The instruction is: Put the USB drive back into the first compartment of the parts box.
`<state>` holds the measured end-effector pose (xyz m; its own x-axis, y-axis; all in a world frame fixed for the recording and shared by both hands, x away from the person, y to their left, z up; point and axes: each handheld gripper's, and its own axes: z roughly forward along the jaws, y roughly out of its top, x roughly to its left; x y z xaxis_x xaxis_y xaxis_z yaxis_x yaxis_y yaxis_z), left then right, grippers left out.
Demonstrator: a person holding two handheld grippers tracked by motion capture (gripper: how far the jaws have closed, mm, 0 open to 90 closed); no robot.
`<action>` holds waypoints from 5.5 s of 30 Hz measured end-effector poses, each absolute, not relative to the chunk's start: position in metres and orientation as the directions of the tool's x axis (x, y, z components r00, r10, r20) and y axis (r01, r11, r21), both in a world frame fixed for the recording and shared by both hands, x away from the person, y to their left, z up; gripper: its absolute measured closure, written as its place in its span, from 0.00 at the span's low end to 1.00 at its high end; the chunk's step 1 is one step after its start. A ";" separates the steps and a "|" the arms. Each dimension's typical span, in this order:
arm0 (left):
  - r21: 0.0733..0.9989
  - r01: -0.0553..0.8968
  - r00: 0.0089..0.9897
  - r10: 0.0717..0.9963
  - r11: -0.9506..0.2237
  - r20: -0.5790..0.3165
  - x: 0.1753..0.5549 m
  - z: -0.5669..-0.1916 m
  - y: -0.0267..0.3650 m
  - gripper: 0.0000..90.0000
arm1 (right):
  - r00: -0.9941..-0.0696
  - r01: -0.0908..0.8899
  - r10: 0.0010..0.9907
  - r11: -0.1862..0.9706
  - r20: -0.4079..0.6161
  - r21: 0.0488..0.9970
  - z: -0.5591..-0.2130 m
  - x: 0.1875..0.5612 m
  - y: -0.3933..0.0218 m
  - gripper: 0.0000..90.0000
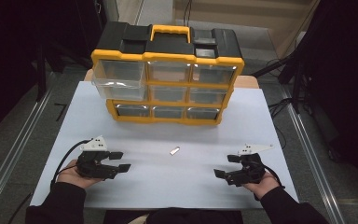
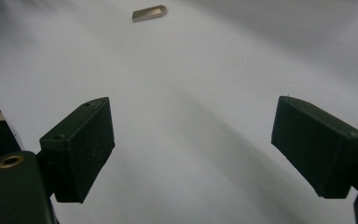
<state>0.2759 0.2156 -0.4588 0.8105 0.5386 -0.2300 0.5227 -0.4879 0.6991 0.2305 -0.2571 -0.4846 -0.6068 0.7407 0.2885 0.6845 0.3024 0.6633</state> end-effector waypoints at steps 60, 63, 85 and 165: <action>0.670 0.585 0.778 0.551 -0.458 -0.303 0.289 -0.457 0.208 0.24 | -0.591 0.718 0.729 0.281 0.345 0.637 -0.494 0.237 -0.260 0.13; 0.670 0.591 0.778 0.537 -0.449 -0.327 0.292 -0.456 0.204 0.24 | -0.597 0.715 0.725 0.286 0.343 0.638 -0.494 0.236 -0.258 0.13; 0.665 0.539 0.818 0.508 -0.517 -0.268 0.322 -0.447 0.149 0.25 | -0.614 0.709 0.715 0.314 0.334 0.632 -0.494 0.237 -0.253 0.13; 0.554 0.419 0.877 0.479 -0.719 -0.042 0.338 -0.494 0.035 0.38 | -0.623 0.703 0.721 0.347 0.303 0.621 -0.495 0.233 -0.252 0.13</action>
<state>0.3379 0.0350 -0.4942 0.8770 0.4785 -0.0424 0.4192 -0.7192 0.5541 0.2334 -0.2522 -0.4949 -0.6234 0.7209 0.3027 0.7029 0.3472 0.6208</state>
